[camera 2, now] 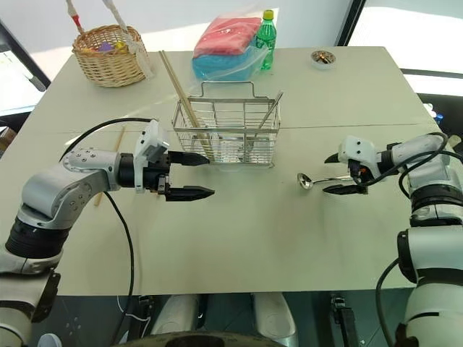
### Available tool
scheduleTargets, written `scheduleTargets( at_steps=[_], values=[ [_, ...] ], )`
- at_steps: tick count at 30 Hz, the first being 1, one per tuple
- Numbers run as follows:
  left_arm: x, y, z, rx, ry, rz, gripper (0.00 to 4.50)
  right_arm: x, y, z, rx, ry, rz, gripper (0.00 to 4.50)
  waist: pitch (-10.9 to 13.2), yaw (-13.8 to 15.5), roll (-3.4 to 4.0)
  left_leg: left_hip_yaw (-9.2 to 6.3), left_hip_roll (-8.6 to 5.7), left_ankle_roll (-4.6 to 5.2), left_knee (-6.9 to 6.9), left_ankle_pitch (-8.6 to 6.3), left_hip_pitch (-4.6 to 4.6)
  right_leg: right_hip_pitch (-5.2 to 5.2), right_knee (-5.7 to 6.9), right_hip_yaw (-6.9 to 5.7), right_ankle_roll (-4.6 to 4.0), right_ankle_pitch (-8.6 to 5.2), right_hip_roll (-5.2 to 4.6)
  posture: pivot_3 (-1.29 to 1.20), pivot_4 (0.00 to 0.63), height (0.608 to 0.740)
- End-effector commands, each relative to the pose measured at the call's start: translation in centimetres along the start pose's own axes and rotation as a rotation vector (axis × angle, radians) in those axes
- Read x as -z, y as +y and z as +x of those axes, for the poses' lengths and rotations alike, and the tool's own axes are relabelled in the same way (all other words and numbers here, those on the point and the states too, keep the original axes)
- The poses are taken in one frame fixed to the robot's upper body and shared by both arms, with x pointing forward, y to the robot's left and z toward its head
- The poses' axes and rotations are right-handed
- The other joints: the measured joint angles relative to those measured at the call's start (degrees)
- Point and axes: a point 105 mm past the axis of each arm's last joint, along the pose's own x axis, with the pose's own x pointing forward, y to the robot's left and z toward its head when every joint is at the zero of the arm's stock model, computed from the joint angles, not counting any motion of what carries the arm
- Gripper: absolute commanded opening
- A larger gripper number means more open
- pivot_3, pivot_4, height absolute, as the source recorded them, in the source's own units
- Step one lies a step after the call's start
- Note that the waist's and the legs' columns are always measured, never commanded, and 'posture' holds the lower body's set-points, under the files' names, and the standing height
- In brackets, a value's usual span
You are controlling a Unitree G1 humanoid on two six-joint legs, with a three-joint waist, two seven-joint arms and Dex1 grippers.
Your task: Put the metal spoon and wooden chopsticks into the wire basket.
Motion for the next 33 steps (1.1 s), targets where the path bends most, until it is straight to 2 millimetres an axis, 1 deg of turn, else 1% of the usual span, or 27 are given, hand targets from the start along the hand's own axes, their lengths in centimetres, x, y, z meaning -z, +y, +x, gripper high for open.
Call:
scheduleTargets(
  at_steps=[1, 3, 4, 6, 7, 9, 13, 19, 24, 29, 32, 33],
  values=[
    [-1.0, 0.1, -0.3, 0.0, -0.016, 0.048, 4.5, -0.4, 0.1, 0.3, -0.028, -0.009, -0.004, 4.44, 0.0, -0.2, 0.0, 0.0, 0.0, 0.0, 0.0, 0.0, 0.0, 0.0, 0.0, 0.0, 0.0, 0.0, 0.0, 0.0, 0.15, 0.74],
    [-1.1, 0.1, -0.4, 0.001, -0.016, 0.051, 4.5, -0.2, 0.6, 0.9, -0.058, -0.01, 0.002, 4.44, 0.0, -0.2, 0.0, 0.0, 0.01, 0.0, -0.01, 0.0, 0.0, 0.0, 0.0, 0.0, 0.0, 0.0, 0.01, 0.0, 0.15, 0.74],
    [-1.1, 0.1, -0.4, 0.001, -0.016, 0.053, 4.5, -0.2, 0.7, 1.0, -0.067, -0.01, 0.004, 4.22, 0.0, -0.2, 0.0, 0.0, 0.02, 0.0, -0.01, 0.0, 0.01, 0.0, 0.01, -0.01, 0.0, 0.0, 0.01, 0.0, 0.15, 0.74],
    [-1.2, 0.1, -0.4, 0.0, -0.015, 0.057, 4.5, 0.0, 1.1, 1.2, -0.088, -0.007, 0.014, 3.59, 0.0, -0.2, 0.0, -0.01, 0.03, 0.0, 0.0, 0.0, 0.03, 0.02, 0.02, -0.01, 0.0, 0.0, 0.02, 0.0, 0.15, 0.74],
    [-1.2, 0.0, -0.4, -0.001, -0.015, 0.059, 4.5, 0.3, 1.3, 1.3, -0.103, 0.0, 0.021, 3.17, 0.0, -0.3, 0.0, -0.01, 0.03, 0.0, 0.01, 0.0, 0.06, 0.05, 0.04, -0.01, 0.0, 0.0, 0.02, 0.0, 0.15, 0.74],
    [-1.4, 0.0, -0.5, -0.004, -0.017, 0.063, 4.5, 0.5, 1.7, 1.4, -0.123, 0.006, 0.029, 2.05, 0.0, -0.3, 0.0, 0.0, 0.03, 0.0, 0.06, 0.0, 0.12, 0.11, 0.06, -0.01, 0.01, 0.01, 0.02, 0.0, 0.15, 0.74],
    [-1.5, 0.1, -0.7, -0.009, -0.02, 0.064, 4.5, 0.5, 1.9, 1.4, -0.134, -0.009, 0.041, 0.02, 0.0, -0.2, -0.04, -0.02, 0.02, -0.01, 0.15, 0.01, 0.21, 0.21, 0.14, -0.02, 0.01, 0.02, 0.02, 0.0, 0.15, 0.74],
    [-1.5, 0.1, -0.7, -0.009, -0.027, 0.06, 4.5, 0.9, 1.8, 1.5, -0.091, -0.002, 0.036, 0.02, 0.0, -0.1, -0.09, -0.18, 0.02, -0.02, 0.11, 0.01, 0.24, 0.29, 0.11, -0.19, 0.0, 0.01, 0.02, 0.0, 0.15, 0.74],
    [-1.6, 0.1, -0.5, -0.008, -0.035, 0.059, 4.5, 0.6, 2.0, 0.9, -0.064, -0.062, 0.041, 0.02, -0.1, -0.1, -0.09, -0.18, 0.02, -0.02, 0.16, 0.02, 0.24, 0.31, 0.13, -0.2, 0.01, 0.01, 0.02, 0.0, 0.15, 0.74],
    [-1.9, 0.4, -0.4, -0.015, -0.051, 0.061, 4.5, -0.1, 2.4, -0.4, -0.016, -0.135, 0.056, 0.02, -0.1, 0.0, -0.09, -0.2, 0.02, -0.02, 0.13, 0.01, 0.23, 0.31, 0.12, -0.22, 0.0, 0.01, 0.02, 0.0, 0.15, 0.74],
    [-2.0, 0.5, -0.4, -0.016, -0.055, 0.063, 4.5, -0.9, 3.2, -1.8, 0.002, -0.175, 0.065, 0.02, 0.0, 0.2, -0.06, -0.22, 0.01, -0.02, 0.08, 0.01, 0.18, 0.26, 0.08, -0.23, 0.0, 0.01, 0.01, 0.0, 0.15, 0.74],
    [-2.1, 0.6, -0.4, -0.017, -0.057, 0.064, 4.5, -1.5, 3.4, -2.4, 0.009, -0.2, 0.072, 0.02, 0.0, 0.4, -0.06, -0.22, 0.01, -0.01, 0.07, 0.01, 0.17, 0.26, 0.08, -0.23, 0.0, 0.01, 0.0, 0.0, 0.15, 0.74]
  ],
)
